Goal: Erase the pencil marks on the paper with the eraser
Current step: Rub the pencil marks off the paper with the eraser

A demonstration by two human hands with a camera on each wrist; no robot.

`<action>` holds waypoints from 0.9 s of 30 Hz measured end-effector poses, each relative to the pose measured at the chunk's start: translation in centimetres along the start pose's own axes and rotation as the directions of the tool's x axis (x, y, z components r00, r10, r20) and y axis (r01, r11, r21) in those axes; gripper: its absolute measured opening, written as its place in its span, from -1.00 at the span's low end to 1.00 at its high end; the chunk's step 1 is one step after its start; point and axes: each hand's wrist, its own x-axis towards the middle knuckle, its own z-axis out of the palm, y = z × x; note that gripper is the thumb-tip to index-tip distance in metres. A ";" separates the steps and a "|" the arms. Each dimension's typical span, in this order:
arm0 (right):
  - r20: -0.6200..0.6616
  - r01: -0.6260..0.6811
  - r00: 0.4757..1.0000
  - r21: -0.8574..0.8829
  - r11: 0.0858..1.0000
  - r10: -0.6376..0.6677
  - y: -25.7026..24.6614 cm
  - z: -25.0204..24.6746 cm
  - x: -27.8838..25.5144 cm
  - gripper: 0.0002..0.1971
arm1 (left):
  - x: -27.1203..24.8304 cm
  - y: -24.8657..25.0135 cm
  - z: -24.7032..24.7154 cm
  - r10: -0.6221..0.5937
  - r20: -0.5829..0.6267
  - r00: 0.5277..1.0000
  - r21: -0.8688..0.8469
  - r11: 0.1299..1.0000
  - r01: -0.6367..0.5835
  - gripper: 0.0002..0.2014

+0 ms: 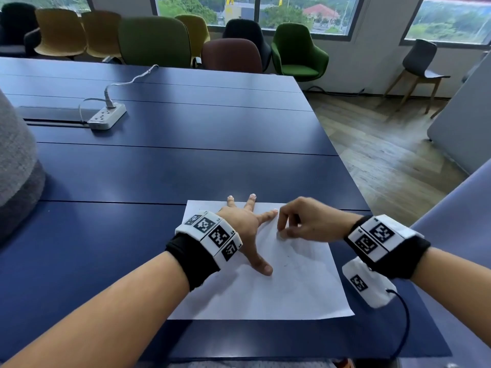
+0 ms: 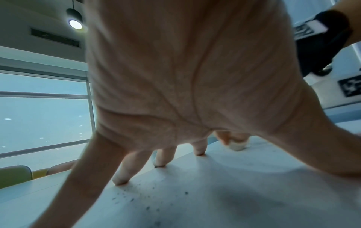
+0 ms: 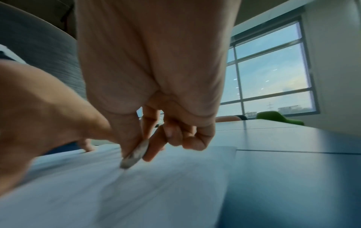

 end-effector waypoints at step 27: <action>0.037 0.006 0.999 0.014 1.000 -0.006 0.5 -0.1 0.8 -0.92 | 0.0 0.0 0.0 -0.005 0.005 1.000 0.003 1.000 0.005 0.33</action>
